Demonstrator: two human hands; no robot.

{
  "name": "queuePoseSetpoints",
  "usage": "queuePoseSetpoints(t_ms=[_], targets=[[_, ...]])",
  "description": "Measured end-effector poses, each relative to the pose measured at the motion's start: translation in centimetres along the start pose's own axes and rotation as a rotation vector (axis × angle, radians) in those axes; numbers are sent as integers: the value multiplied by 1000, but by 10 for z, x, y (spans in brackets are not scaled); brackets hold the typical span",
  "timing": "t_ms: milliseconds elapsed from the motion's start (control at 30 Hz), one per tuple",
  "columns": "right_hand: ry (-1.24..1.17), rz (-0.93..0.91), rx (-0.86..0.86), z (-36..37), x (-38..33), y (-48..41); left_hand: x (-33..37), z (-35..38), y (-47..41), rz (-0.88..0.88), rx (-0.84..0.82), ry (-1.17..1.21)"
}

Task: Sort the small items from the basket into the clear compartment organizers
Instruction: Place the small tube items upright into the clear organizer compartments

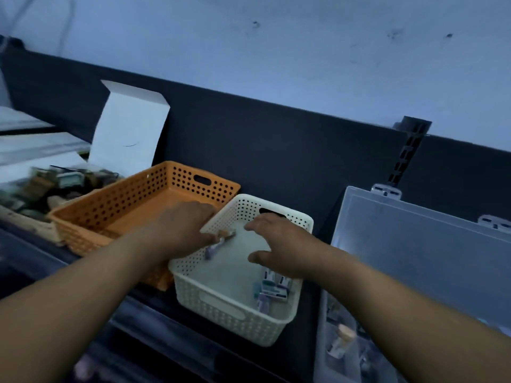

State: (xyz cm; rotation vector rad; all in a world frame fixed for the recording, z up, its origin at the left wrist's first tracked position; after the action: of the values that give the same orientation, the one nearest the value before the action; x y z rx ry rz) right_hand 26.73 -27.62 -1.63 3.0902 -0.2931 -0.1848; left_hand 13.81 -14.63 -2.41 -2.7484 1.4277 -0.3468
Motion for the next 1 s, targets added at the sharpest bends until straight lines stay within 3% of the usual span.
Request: queuePoseSetpoints(t_ms=[300, 467, 1000], targets=[[-63, 161, -191, 29, -17, -77, -10, 13, -4, -22, 6, 248], [-64, 201, -143, 64, 0, -103, -13, 17, -5, -50, -33, 344], [-217, 177, -134, 43, -11, -83, -8, 11, 0, -22, -55, 359]])
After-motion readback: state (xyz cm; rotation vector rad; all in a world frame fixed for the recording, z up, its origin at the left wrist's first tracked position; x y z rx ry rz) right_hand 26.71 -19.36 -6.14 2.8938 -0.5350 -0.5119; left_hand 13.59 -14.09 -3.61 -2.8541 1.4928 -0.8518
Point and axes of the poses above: each hand's wrist, its own y-axis away from the middle knuckle, its own z-axis out of the palm, x = y × z, the point moved 3 cm from there along -y, towards the middle knuckle, and after that the axes turned 1 degree about -z, right-handed, at the moved point
